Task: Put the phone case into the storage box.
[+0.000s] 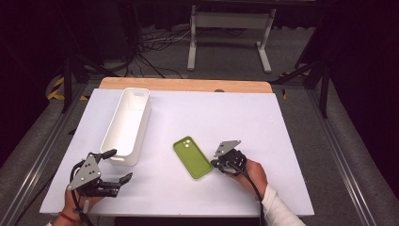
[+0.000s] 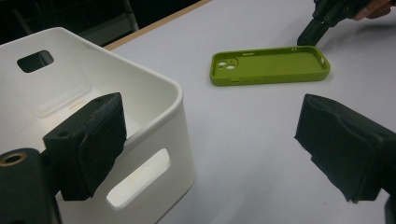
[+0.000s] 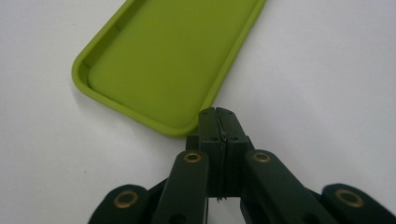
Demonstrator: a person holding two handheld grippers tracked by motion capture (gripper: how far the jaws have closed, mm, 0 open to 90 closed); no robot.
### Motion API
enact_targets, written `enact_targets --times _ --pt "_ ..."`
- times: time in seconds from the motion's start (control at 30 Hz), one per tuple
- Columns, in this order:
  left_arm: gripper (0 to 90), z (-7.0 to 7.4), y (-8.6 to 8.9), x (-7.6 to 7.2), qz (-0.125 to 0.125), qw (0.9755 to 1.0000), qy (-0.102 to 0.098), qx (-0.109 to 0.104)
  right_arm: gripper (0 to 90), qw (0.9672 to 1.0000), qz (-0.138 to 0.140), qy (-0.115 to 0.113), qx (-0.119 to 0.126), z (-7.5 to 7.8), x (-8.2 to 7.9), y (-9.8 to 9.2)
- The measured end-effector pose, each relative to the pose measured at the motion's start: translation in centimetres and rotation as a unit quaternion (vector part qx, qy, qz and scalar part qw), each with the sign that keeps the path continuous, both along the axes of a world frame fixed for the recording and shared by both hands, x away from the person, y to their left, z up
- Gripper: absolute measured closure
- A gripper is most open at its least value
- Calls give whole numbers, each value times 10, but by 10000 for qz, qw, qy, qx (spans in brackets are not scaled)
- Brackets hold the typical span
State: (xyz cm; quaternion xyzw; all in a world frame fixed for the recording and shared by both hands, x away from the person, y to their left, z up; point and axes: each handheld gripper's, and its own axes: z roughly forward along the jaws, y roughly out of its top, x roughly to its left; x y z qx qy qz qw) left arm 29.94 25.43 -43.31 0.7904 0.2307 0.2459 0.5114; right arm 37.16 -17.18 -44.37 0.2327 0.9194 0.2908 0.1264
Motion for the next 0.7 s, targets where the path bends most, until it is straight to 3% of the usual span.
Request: enact_targets --times 0.7 --pt "95 0 0 2 7 10000 50 18 900 9977 648 163 -105 1 -13 19"
